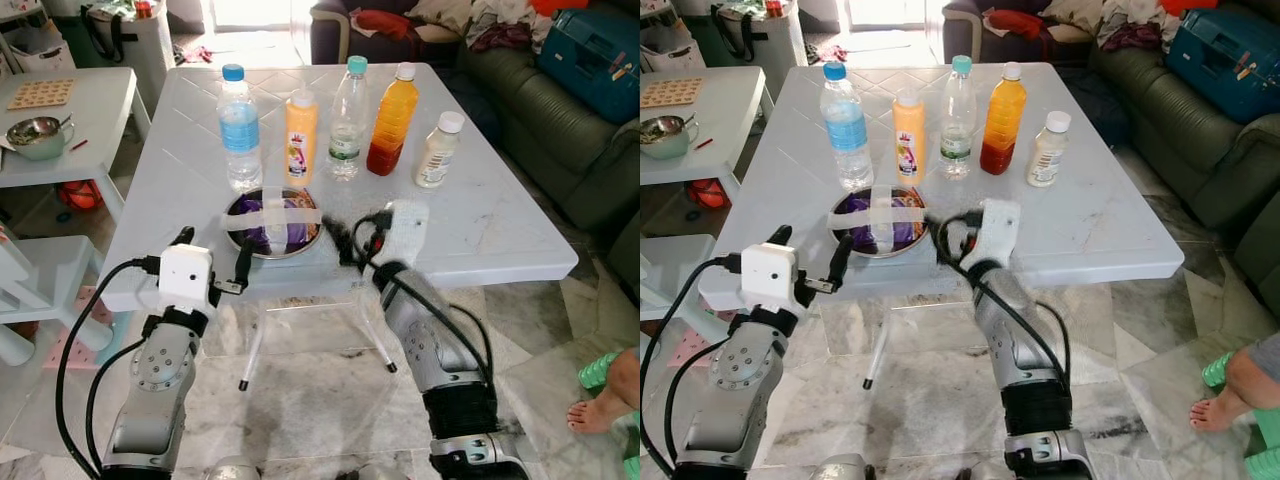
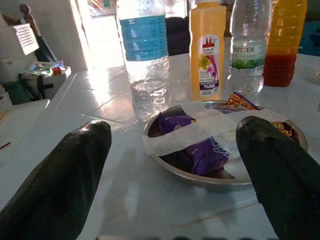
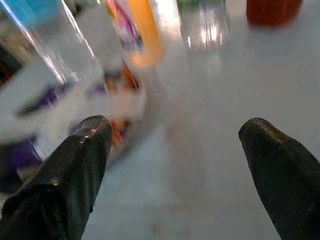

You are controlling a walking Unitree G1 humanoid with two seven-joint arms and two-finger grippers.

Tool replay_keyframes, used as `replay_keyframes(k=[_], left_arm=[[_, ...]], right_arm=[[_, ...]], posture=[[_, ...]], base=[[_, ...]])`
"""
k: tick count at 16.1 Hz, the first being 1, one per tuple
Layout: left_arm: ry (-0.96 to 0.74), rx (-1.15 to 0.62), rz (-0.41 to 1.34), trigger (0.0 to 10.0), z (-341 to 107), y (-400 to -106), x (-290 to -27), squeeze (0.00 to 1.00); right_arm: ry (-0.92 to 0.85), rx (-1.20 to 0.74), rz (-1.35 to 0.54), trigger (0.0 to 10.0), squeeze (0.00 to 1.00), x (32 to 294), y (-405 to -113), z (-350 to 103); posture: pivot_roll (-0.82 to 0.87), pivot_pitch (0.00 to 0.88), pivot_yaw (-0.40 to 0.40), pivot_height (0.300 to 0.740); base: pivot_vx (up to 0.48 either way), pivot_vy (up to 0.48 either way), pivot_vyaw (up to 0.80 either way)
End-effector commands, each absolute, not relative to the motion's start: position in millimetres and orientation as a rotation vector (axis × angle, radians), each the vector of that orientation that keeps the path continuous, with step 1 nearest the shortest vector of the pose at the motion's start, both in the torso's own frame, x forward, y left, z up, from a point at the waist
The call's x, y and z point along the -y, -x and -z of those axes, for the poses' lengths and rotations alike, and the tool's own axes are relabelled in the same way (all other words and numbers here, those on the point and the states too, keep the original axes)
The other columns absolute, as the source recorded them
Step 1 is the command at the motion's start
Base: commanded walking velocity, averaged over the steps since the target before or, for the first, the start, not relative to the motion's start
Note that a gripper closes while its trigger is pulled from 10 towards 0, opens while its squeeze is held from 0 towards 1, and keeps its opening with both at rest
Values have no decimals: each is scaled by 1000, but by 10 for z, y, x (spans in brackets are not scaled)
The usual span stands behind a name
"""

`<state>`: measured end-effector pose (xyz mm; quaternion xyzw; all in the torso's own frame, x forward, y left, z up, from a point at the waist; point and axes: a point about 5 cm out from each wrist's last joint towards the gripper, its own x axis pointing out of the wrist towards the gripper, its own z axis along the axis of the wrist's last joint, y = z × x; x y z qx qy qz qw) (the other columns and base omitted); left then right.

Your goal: Restocking fridge

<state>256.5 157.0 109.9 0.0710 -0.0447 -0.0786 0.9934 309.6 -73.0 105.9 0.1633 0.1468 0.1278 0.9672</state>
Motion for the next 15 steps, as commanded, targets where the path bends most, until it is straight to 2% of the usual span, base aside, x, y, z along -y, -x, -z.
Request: replay_keyframes(k=[1, 6, 10, 15], left_arm=[[-150, 99, 162, 10000, -1136, -2567, -1562, 0], [-154, 105, 163, 10000, -1154, -2580, -1569, 0], [-151, 102, 169, 10000, -1142, -2565, -1538, 0], [-149, 104, 170, 10000, -1143, -2568, -1528, 0]], right_arm=[[-366, -342, -285, 10000, 0, 584, -3051, -1020], [-378, -389, -315, 10000, 0, 488, -3045, -1005], [-389, -386, -414, 10000, 0, 313, -3062, -1119], [-402, -447, -399, 10000, 0, 294, -3080, -1071]], posture=[[133, 0, -50, 740], [136, 0, -49, 740], [139, 0, -50, 740], [142, 2, -52, 740]], base=[[0, 0, 0], [0, 0, 0], [0, 0, 0], [0, 0, 0]])
